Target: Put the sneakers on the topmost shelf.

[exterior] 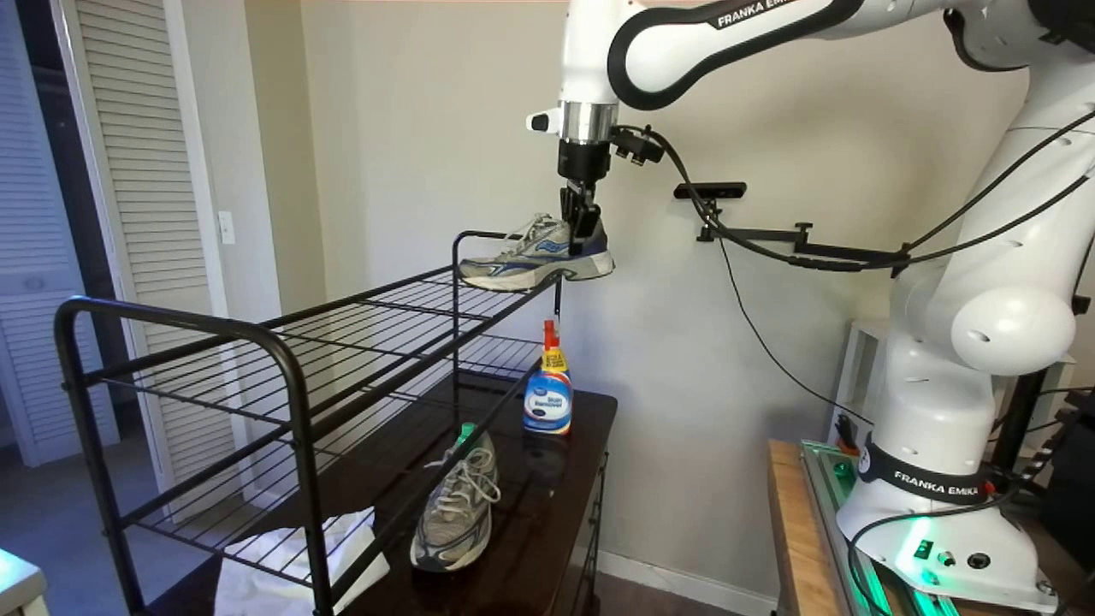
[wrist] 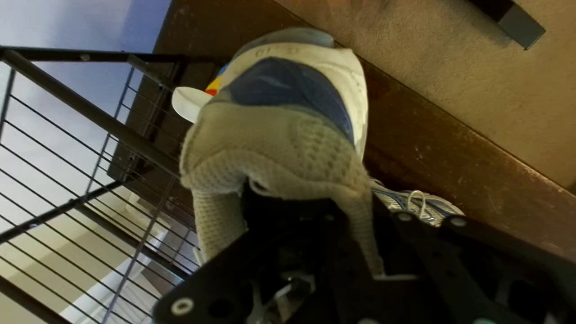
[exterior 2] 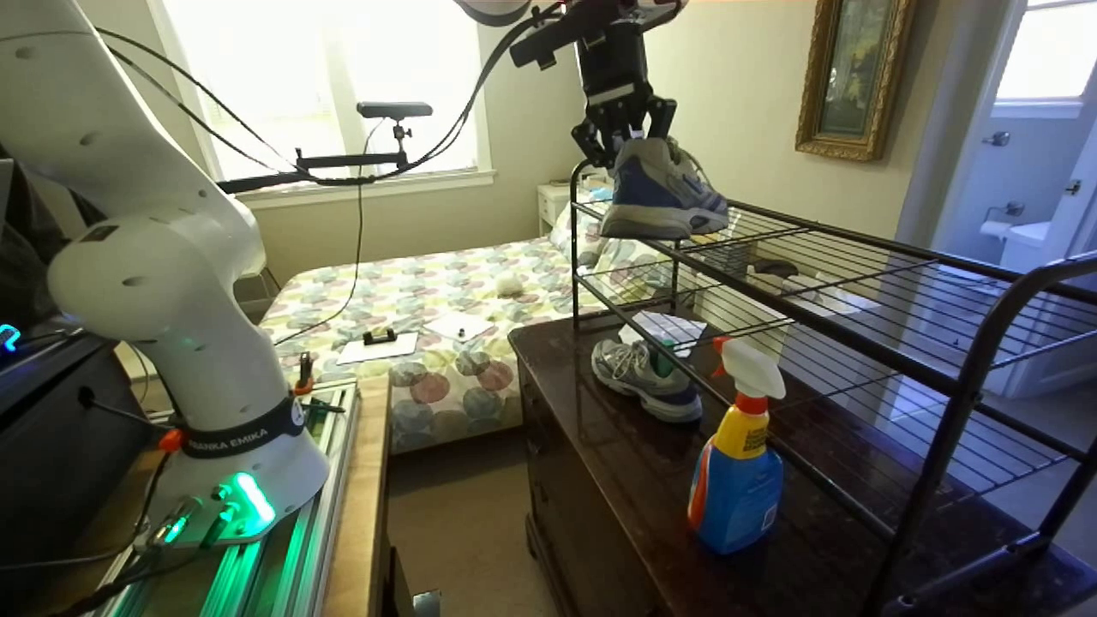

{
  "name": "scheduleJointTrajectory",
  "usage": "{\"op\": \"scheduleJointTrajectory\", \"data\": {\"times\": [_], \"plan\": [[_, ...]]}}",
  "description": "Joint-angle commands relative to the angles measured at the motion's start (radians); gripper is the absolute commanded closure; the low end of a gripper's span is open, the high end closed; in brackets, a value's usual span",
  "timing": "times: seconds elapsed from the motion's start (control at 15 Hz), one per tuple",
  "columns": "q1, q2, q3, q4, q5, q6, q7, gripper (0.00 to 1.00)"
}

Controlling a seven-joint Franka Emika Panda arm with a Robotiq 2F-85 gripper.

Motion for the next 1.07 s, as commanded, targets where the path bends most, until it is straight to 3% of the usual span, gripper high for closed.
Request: {"op": "scheduleJointTrajectory", "data": {"times": [0.0, 0.4, 0.67, 0.87, 1.0], "plan": [[0.003, 0.086, 0.005, 0.100, -0.084, 0.006, 0.220, 0.97], [-0.006, 0.308, -0.010, 0.363, -0.124, -0.132, 0.494, 0.97], [0.010, 0.441, -0.026, 0.549, 0.004, -0.286, 0.571, 0.97], [0.009, 0.521, -0.022, 0.685, 0.149, -0.298, 0.571, 0.97], [0.011, 0.554, -0.025, 0.765, 0.185, -0.289, 0.581, 0.97]]}}
